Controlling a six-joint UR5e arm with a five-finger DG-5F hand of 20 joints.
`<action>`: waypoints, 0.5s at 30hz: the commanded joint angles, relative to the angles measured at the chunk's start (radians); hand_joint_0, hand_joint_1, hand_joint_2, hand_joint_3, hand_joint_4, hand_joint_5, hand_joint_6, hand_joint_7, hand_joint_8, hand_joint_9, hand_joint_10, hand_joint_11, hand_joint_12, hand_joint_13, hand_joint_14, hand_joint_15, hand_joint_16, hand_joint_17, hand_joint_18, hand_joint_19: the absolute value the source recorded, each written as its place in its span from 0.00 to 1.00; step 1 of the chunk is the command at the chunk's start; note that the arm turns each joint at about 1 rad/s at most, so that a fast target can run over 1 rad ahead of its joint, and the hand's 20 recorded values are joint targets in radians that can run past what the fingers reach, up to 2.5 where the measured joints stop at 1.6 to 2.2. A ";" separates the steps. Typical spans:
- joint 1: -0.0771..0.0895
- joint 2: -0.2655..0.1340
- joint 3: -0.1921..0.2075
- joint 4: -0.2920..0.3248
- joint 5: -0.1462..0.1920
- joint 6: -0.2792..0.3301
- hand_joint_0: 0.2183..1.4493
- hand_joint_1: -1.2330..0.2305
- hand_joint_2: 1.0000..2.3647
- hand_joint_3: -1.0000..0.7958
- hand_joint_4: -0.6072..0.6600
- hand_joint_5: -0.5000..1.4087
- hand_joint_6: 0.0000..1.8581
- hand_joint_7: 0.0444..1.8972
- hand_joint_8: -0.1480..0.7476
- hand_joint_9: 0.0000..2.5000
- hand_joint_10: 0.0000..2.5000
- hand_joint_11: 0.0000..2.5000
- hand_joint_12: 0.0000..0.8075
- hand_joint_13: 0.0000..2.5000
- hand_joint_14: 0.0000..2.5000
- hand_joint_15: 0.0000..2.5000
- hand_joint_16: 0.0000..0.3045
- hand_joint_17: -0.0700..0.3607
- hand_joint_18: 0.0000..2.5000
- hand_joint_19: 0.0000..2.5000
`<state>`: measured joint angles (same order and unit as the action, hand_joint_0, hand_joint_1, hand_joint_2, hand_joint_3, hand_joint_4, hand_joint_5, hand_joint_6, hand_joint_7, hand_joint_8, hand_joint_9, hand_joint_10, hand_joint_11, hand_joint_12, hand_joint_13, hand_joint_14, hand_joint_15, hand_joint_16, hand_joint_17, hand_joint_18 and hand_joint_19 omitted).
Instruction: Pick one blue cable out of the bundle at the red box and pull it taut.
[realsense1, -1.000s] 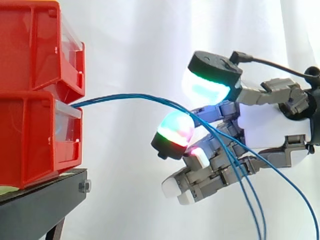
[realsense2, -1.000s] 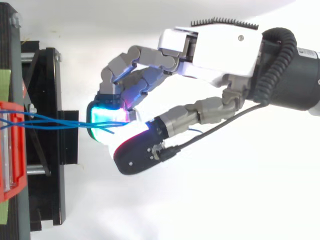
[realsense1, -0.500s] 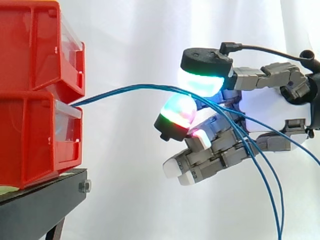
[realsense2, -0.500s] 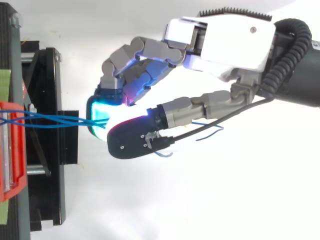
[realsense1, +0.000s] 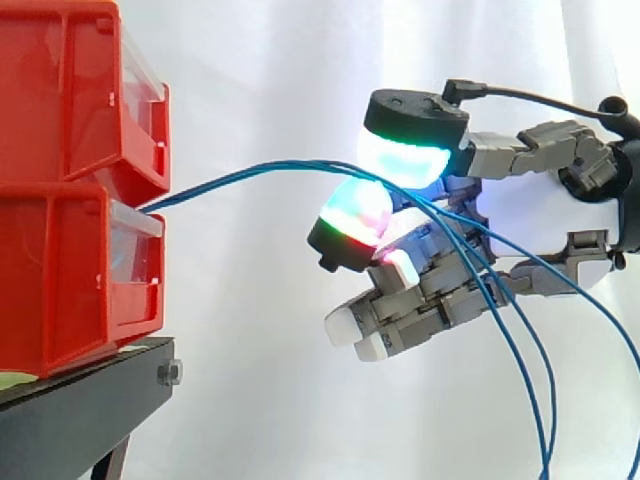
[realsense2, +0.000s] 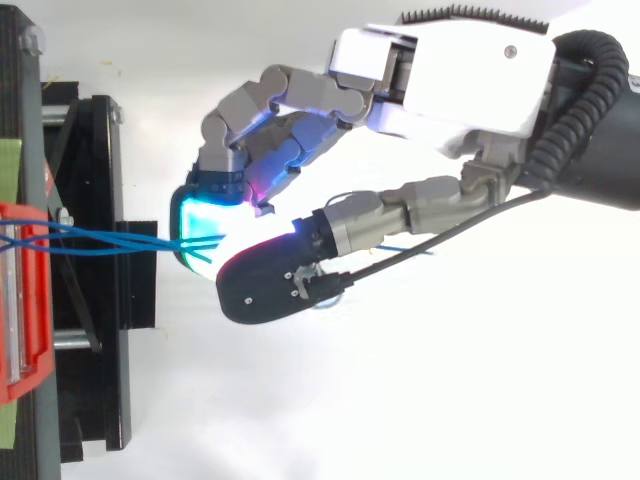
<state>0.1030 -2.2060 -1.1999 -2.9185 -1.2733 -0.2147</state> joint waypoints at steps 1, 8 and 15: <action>0.000 0.000 0.000 -0.001 0.000 0.000 0.44 0.28 0.00 0.31 0.45 0.15 0.52 0.51 0.51 0.34 0.00 0.42 0.48 0.23 0.00 0.12 0.18 0.45 0.19 0.02; 0.000 -0.001 0.000 0.001 0.003 -0.003 0.46 0.27 0.00 0.28 0.46 0.15 0.52 0.52 0.51 0.33 0.00 0.41 0.48 0.23 0.00 0.12 0.18 0.45 0.19 0.02; 0.001 -0.001 0.000 -0.001 0.005 -0.002 0.47 0.27 0.00 0.28 0.50 0.14 0.52 0.48 0.50 0.33 0.00 0.41 0.48 0.23 0.00 0.12 0.18 0.45 0.19 0.01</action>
<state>0.1040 -2.2063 -1.1996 -2.9189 -1.2691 -0.2165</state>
